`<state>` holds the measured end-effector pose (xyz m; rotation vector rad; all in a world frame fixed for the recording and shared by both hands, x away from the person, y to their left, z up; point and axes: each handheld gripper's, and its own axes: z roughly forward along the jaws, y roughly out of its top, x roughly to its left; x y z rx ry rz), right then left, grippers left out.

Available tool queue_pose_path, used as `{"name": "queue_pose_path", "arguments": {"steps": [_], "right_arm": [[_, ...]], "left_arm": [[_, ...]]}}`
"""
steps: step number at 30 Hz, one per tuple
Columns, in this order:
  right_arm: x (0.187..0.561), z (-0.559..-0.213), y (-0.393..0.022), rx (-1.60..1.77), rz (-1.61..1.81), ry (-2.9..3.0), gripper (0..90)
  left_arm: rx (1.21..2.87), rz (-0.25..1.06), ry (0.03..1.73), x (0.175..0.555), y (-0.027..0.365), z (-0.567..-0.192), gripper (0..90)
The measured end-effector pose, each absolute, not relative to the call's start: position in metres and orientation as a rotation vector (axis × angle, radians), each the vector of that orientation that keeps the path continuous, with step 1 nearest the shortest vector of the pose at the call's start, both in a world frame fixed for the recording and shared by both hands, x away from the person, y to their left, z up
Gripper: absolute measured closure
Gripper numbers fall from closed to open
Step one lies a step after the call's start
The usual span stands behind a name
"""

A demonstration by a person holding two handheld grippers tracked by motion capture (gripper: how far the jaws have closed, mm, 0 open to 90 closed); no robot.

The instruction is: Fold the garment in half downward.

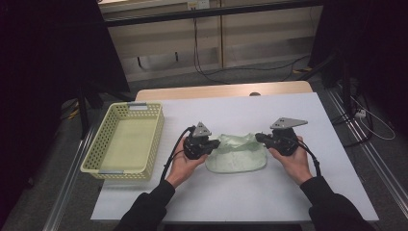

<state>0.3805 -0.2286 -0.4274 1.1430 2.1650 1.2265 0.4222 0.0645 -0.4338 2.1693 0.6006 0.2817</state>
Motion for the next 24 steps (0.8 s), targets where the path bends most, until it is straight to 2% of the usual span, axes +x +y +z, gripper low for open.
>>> {"name": "queue_pose_path", "arguments": {"steps": [24], "right_arm": [[0.369,-0.453,-0.228,1.118,1.089,2.305,89.5]], "left_arm": [[2.248,0.258,0.545,0.406,0.069,-0.452,86.9]]}}
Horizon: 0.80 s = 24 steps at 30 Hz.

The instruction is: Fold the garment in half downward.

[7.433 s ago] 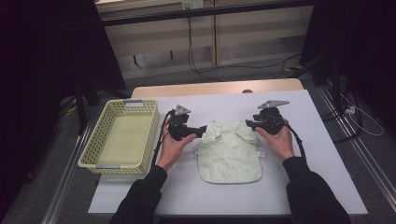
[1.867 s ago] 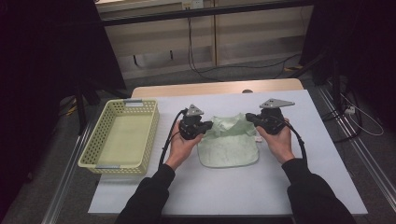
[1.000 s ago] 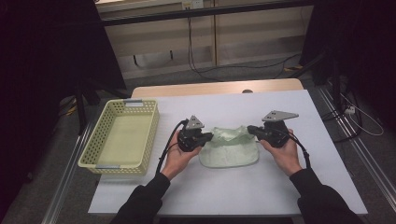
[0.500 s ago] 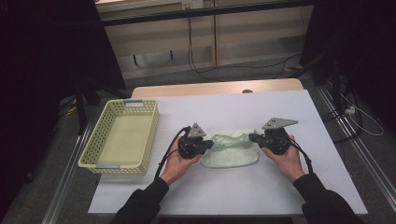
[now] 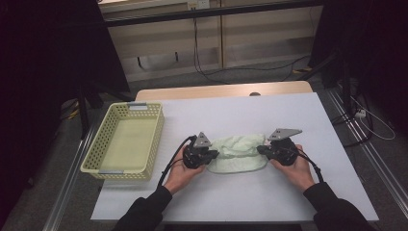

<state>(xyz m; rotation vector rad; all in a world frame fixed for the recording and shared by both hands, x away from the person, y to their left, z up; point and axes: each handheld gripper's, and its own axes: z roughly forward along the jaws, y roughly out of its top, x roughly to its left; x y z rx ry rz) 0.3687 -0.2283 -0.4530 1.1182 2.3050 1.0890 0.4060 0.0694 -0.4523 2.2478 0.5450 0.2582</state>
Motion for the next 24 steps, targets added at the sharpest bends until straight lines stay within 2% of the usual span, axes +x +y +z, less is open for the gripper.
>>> {"name": "queue_pose_path", "arguments": {"steps": [4,8,11,15,19,24], "right_arm": [[0.369,-0.455,-0.229,1.124,1.077,2.312,87.3],[0.367,-0.456,-0.227,1.115,1.081,2.324,78.3],[0.365,-0.454,-0.225,1.1,1.096,2.314,70.7],[0.362,-0.45,-0.222,1.073,1.11,2.302,61.5],[0.358,-0.45,-0.216,1.038,1.097,2.311,57.9],[0.357,-0.453,-0.211,1.011,1.069,2.358,60.9]], "left_arm": [[2.253,0.251,0.539,0.403,0.07,-0.453,83.5],[2.24,0.237,0.542,0.4,0.071,-0.452,76.7],[2.239,0.246,0.543,0.398,0.07,-0.451,66.1],[2.238,0.256,0.542,0.396,0.068,-0.45,58.2],[2.234,0.27,0.538,0.392,0.067,-0.447,52.6],[2.261,0.301,0.497,0.387,0.063,-0.447,52.5]]}}
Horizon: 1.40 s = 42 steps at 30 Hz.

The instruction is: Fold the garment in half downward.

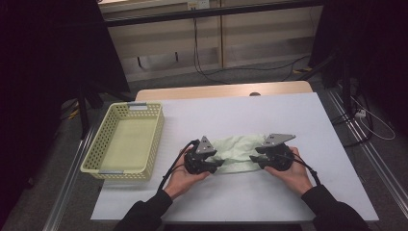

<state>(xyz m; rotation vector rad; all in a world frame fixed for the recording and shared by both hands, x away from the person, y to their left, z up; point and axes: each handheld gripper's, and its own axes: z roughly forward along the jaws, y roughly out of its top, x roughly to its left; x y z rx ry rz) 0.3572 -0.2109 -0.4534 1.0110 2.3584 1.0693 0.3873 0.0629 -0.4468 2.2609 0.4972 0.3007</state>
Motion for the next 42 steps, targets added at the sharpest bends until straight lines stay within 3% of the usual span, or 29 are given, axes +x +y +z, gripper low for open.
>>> {"name": "queue_pose_path", "arguments": {"steps": [4,9,11,33,42], "right_arm": [[0.357,-0.455,-0.21,1.003,1.061,2.384,68.7],[0.356,-0.457,-0.21,1.011,1.034,2.404,82.8],[0.356,-0.457,-0.21,1.011,1.041,2.407,84.3],[0.333,-0.456,-0.205,0.986,1.049,2.463,83.2],[0.331,-0.458,-0.204,0.984,1.038,2.48,79.6]], "left_arm": [[2.283,0.294,0.46,0.384,0.06,-0.448,57.7],[2.297,0.267,0.449,0.383,0.059,-0.449,81.1],[2.298,0.263,0.447,0.383,0.061,-0.449,84.2],[2.343,0.234,0.413,0.366,0.072,-0.453,85.9],[2.34,0.198,0.396,0.359,0.074,-0.455,81.9]]}}
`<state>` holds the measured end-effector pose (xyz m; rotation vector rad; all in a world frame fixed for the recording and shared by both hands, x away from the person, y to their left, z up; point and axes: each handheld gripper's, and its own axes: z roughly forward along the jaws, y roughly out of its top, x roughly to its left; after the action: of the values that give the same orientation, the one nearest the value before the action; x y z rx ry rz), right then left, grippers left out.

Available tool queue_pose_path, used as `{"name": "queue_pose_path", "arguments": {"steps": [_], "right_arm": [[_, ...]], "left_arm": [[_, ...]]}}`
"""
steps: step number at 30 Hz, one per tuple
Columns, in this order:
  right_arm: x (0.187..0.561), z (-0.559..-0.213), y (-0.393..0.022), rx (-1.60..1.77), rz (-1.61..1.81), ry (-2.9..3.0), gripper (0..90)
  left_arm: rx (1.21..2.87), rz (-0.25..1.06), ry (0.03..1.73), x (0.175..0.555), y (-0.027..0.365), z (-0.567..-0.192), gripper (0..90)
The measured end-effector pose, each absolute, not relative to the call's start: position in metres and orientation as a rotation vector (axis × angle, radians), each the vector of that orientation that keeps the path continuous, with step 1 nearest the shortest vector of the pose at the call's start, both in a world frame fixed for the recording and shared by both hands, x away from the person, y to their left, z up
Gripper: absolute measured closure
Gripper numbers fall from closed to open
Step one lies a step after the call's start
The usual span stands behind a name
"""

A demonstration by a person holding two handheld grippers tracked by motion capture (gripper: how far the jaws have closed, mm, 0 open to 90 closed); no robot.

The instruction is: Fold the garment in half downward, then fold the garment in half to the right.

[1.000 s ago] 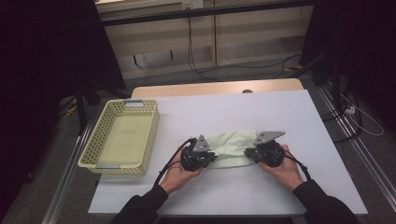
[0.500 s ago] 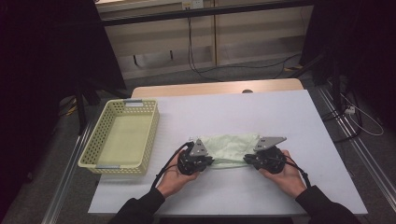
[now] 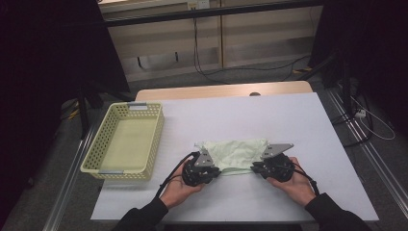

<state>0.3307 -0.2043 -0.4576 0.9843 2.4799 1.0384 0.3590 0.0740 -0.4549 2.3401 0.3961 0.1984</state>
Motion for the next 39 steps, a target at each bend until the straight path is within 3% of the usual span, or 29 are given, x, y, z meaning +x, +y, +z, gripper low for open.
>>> {"name": "queue_pose_path", "arguments": {"steps": [4,9,17,22,30,39], "right_arm": [[0.33,-0.458,-0.205,1.0,1.043,2.48,79.4],[0.327,-0.457,-0.204,1.01,1.052,2.485,72.7],[0.324,-0.451,-0.199,1.02,1.157,2.4,58.7],[0.324,-0.452,-0.195,1.023,1.188,2.376,52.1],[0.322,-0.452,-0.187,1.036,1.25,2.328,43.1],[0.322,-0.454,-0.178,1.043,1.244,2.338,39.2]], "left_arm": [[2.336,0.169,0.403,0.358,0.075,-0.454,78.4],[2.291,0.162,0.448,0.36,0.081,-0.45,64.8],[2.214,0.216,0.599,0.372,0.096,-0.444,32.5],[2.186,0.275,0.639,0.377,0.099,-0.443,17.0],[2.133,0.309,0.679,0.382,0.105,-0.441,6.7],[2.106,0.28,0.724,0.388,0.109,-0.443,5.7]]}}
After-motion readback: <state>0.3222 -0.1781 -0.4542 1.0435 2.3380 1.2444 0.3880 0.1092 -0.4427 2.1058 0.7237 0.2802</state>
